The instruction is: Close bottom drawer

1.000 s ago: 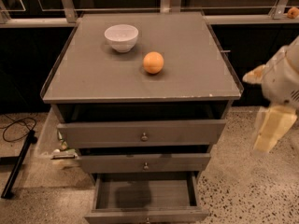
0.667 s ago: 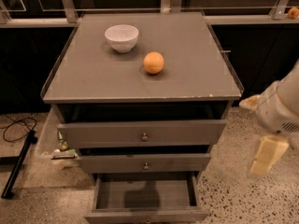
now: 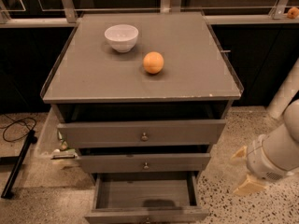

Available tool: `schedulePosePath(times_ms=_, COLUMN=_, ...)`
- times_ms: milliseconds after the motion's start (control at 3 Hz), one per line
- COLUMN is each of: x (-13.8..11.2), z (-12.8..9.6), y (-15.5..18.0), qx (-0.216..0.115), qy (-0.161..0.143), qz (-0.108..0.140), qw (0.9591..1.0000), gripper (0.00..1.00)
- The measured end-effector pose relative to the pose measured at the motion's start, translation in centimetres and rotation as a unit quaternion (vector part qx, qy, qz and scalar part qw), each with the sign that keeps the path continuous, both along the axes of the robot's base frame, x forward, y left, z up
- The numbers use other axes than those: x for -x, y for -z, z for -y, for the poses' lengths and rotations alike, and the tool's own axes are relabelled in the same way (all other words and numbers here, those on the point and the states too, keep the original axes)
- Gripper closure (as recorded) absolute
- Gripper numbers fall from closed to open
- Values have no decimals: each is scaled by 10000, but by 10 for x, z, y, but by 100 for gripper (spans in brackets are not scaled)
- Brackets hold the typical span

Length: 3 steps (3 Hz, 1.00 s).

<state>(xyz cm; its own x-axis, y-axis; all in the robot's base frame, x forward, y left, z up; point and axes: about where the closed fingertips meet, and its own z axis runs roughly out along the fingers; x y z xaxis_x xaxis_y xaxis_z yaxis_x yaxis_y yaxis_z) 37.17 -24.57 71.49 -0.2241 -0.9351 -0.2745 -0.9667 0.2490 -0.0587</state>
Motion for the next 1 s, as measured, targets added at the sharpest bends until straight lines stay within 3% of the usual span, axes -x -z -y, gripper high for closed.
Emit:
schedulePosePath(times_ms=333, x=-1, z=2, y=53, qx=-98, qy=124, qz=-215, qw=9996, gripper=66)
schedulePosePath(times_ms=667, x=-2, z=1, y=57, qx=-120, qy=131, qz=-222, qw=9996, gripper=89)
schedulePosePath(times_ms=1000, x=-2, z=1, y=57, qx=-120, qy=131, qz=-222, qw=9996, gripper=100)
